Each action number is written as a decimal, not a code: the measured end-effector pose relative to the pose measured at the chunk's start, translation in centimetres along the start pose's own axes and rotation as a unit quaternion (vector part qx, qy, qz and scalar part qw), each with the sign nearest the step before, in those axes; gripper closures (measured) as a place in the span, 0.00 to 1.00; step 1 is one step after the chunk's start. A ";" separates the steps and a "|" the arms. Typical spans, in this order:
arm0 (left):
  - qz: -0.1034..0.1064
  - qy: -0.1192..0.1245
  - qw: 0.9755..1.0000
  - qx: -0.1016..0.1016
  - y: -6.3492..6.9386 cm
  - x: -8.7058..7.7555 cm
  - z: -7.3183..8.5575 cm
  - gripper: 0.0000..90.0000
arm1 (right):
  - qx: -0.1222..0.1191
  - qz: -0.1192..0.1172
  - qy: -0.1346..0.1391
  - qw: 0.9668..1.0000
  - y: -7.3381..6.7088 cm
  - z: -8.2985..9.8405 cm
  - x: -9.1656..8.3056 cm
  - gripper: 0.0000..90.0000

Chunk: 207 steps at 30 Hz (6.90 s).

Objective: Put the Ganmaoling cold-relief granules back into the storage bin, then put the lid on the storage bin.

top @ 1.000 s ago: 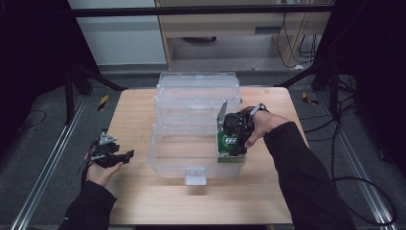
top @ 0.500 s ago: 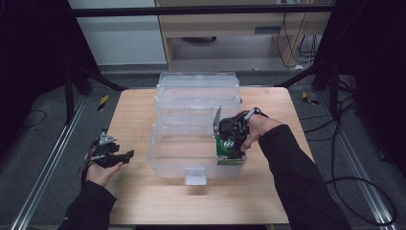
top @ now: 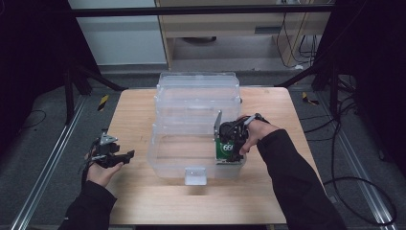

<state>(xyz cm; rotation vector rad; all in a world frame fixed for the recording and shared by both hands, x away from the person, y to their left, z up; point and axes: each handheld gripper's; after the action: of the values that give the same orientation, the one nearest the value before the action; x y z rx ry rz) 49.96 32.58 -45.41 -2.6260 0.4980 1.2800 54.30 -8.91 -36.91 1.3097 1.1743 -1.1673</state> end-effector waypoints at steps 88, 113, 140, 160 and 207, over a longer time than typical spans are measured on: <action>0.006 0.018 1.000 -0.007 0.1 -0.5 -0.2 0.37 | 0.103 0.006 0.155 0.982 -5.2 0.8 -1.5 0.24; 0.007 0.036 0.999 -0.003 0.2 -1.2 -0.5 0.37 | 0.053 -0.012 0.128 0.990 -5.3 -3.8 1.6 0.51; 0.011 0.057 0.998 0.017 0.7 -2.8 -1.4 0.39 | 0.059 -0.053 0.074 0.994 -5.0 -4.8 3.6 0.69; 0.046 0.086 0.990 0.104 1.4 -6.2 -5.7 0.39 | 0.065 -0.064 0.064 0.994 -4.8 -5.0 3.6 0.70; 0.063 0.040 0.910 0.407 8.0 -7.5 -18.2 0.42 | 0.063 -0.052 0.067 0.994 -5.3 -4.9 3.6 0.69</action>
<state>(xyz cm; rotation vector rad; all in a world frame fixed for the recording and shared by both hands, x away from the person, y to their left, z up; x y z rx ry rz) 55.94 21.36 -28.41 -1.9507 0.9757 0.7416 49.51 -3.60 -40.57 1.4562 1.2965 -1.2602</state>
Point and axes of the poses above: each handheld gripper's, and its own axes: x roughly forward along the jaws, z roughly out of its underside, y roughly to its right, and after that the axes turned 8 degrees about -y, right-handed
